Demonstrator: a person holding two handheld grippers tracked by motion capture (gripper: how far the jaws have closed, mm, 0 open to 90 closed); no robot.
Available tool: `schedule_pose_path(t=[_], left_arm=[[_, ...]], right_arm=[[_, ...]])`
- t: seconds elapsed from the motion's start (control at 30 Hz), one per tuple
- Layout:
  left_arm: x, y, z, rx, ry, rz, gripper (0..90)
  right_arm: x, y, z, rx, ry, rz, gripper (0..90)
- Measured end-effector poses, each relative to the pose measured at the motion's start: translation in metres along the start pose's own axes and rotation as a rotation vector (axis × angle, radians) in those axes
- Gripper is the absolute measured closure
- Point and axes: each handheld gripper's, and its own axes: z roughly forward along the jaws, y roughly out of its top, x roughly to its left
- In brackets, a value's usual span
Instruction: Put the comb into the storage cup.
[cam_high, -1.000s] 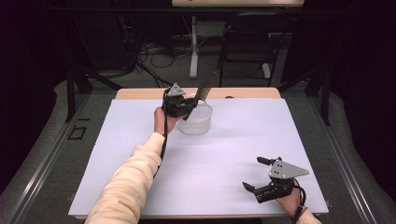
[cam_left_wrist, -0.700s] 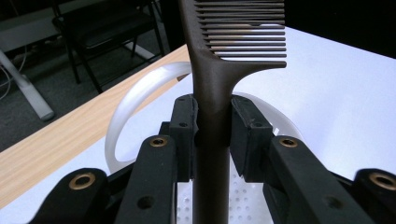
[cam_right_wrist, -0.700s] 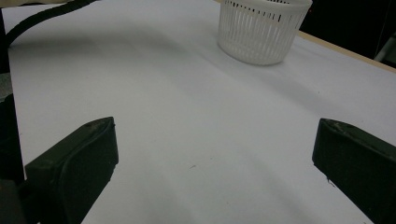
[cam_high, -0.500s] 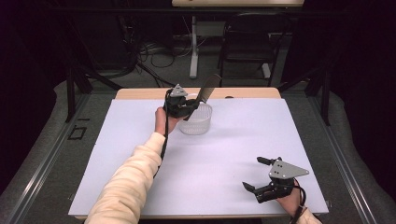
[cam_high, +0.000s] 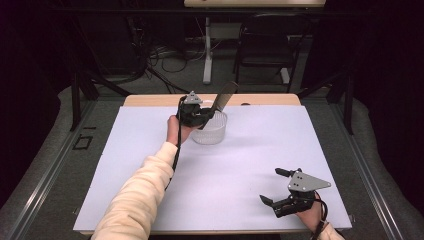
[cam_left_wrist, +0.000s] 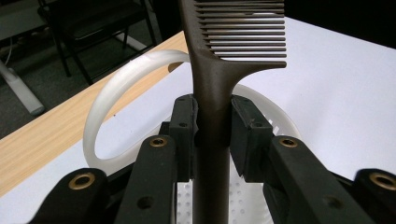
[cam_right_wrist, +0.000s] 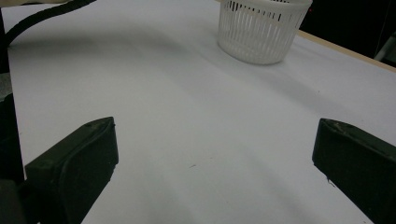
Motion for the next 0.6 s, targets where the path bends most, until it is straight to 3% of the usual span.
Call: schedule_pose_path(t=[0.6], left_arm=[[0.0004, -0.0015, 0.0036, 0.024, -0.005, 0.005, 71.9]], right_arm=[[-0.0001, 0.0000, -0.0001, 0.001, -0.001, -0.001, 0.0]])
